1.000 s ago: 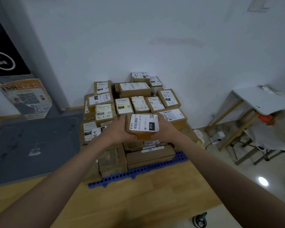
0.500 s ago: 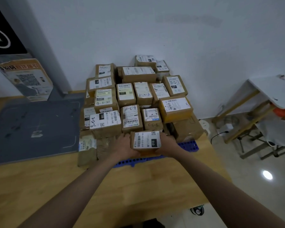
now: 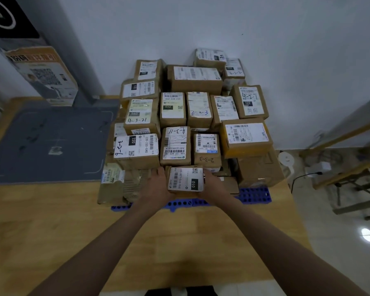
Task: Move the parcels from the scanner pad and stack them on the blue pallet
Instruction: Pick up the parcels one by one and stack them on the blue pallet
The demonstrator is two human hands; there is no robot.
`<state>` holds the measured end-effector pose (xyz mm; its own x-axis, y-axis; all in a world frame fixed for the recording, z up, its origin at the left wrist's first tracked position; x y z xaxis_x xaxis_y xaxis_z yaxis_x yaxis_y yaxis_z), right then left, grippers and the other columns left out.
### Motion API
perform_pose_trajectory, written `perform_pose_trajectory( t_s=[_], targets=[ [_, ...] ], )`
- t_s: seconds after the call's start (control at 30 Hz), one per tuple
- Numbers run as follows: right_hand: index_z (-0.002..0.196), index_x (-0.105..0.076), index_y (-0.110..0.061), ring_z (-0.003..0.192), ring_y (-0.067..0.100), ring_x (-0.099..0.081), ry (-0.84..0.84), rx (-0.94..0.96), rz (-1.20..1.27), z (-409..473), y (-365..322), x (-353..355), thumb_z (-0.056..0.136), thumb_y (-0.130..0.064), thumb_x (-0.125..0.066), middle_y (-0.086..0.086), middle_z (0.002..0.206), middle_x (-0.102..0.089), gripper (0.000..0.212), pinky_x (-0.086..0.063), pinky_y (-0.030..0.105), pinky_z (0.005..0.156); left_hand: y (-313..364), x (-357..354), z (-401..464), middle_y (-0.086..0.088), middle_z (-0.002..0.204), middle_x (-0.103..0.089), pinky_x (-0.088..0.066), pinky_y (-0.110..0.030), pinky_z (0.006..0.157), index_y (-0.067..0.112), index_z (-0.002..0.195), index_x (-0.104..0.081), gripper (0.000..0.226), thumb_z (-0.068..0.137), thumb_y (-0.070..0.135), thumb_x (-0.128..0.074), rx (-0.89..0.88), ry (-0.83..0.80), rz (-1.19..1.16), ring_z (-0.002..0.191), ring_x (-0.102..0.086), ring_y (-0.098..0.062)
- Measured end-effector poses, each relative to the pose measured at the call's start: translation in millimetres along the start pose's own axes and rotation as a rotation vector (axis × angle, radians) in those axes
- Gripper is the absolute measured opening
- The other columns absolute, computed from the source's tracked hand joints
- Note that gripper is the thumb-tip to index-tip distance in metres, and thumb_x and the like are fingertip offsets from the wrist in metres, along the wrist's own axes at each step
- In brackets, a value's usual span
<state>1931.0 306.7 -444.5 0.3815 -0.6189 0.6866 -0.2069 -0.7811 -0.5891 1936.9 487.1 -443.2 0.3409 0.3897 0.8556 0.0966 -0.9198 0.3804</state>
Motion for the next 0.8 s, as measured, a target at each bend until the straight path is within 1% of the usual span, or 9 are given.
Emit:
perform_pose_trajectory(
  t_s=[0.07,0.13,0.23,0.33,0.47,0.6,0.67,0.73,0.8],
  targets=[
    [0.142,-0.034,-0.005,0.117,0.032,-0.057,-0.006,-0.019,0.008,5.6,4.2,-2.8,0.086,-0.013,-0.070,0.015,0.130,-0.058,0.067,-0.046,0.033,0.081,1.2,-1.0,2.2,-0.015,0.127,-0.044,-0.049,-0.042,0.082,0.009,0.127,-0.035,0.084,0.067,0.044,-0.082,-0.006,0.016,0.002,0.110,-0.055,-0.033],
    [0.142,-0.033,-0.004,0.117,0.033,-0.057,-0.014,-0.024,0.006,9.9,7.6,-4.3,0.085,-0.011,-0.071,0.016,0.129,-0.057,0.069,-0.043,0.031,0.078,1.8,-1.4,4.1,-0.015,0.126,-0.045,-0.048,-0.039,0.078,0.009,0.124,-0.036,0.082,0.065,0.041,-0.084,0.005,0.016,0.002,0.108,-0.056,-0.031],
    [0.138,-0.036,-0.004,0.117,0.031,-0.057,-0.024,-0.033,0.000,15.5,9.5,-3.7,0.081,-0.007,-0.073,0.015,0.129,-0.058,0.069,-0.044,0.030,0.078,2.7,-1.3,5.6,-0.014,0.126,-0.044,-0.049,-0.039,0.076,0.009,0.123,-0.036,0.084,0.062,0.037,-0.086,0.028,-0.007,0.012,0.106,-0.057,-0.031],
    [0.140,-0.033,-0.004,0.118,0.030,-0.056,-0.056,-0.045,-0.021,17.6,7.3,-4.0,0.079,-0.007,-0.075,0.014,0.130,-0.056,0.074,-0.046,0.033,0.078,3.1,-1.0,5.0,-0.014,0.127,-0.042,-0.050,-0.040,0.079,0.007,0.126,-0.034,0.088,0.062,0.037,-0.086,0.039,-0.031,0.022,0.109,-0.056,-0.031],
    [0.141,-0.031,-0.002,0.119,0.031,-0.055,-0.085,-0.037,-0.056,15.2,7.1,-5.1,0.076,-0.010,-0.078,0.015,0.132,-0.053,0.080,-0.047,0.034,0.079,5.8,0.7,2.4,-0.015,0.131,-0.039,-0.051,-0.042,0.087,0.004,0.138,-0.026,0.099,0.065,0.038,-0.084,0.025,-0.066,0.064,0.115,-0.051,-0.030],
    [0.147,-0.025,-0.003,0.121,0.033,-0.053,-0.106,-0.002,-0.114,10.3,4.9,-1.9,0.073,-0.006,-0.081,0.017,0.136,-0.050,0.093,-0.049,0.040,0.089,9.3,3.2,-1.7,-0.016,0.133,-0.037,-0.050,-0.045,0.090,0.003,0.143,-0.022,0.102,0.068,0.036,-0.082,0.008,-0.102,0.127,0.119,-0.048,-0.031],
    [0.149,-0.022,-0.002,0.121,0.034,-0.053,-0.120,0.003,-0.139,8.3,4.5,0.1,0.076,-0.007,-0.080,0.018,0.137,-0.049,0.093,-0.048,0.041,0.091,10.0,3.9,-3.4,-0.017,0.133,-0.037,-0.050,-0.044,0.090,0.002,0.143,-0.021,0.103,0.068,0.035,-0.083,0.011,-0.112,0.115,0.118,-0.048,-0.031],
    [0.148,-0.021,-0.002,0.121,0.032,-0.053,-0.132,-0.054,-0.116,6.1,8.6,2.3,0.078,-0.011,-0.079,0.018,0.136,-0.050,0.091,-0.049,0.038,0.086,9.1,4.8,-5.2,-0.017,0.134,-0.037,-0.050,-0.045,0.091,0.002,0.143,-0.022,0.103,0.067,0.034,-0.084,0.022,-0.112,0.081,0.118,-0.049,-0.032],
    [0.147,-0.021,0.001,0.119,0.031,-0.054,-0.125,-0.121,-0.088,1.3,13.9,5.8,0.079,-0.018,-0.079,0.018,0.134,-0.052,0.092,-0.047,0.033,0.076,6.5,6.9,-7.9,-0.017,0.135,-0.039,-0.050,-0.044,0.090,0.002,0.142,-0.022,0.105,0.066,0.037,-0.085,0.052,-0.103,0.058,0.117,-0.052,-0.033]
  ],
)
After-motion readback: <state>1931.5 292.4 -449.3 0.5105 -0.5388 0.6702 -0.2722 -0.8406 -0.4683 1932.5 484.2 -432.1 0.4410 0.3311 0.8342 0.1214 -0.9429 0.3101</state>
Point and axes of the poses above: each hand's wrist, its own z-axis towards the middle knuckle, its own x-axis out of the back of the hand, y = z × x, the point moved 4 cm from there along z, towards the middle knuckle
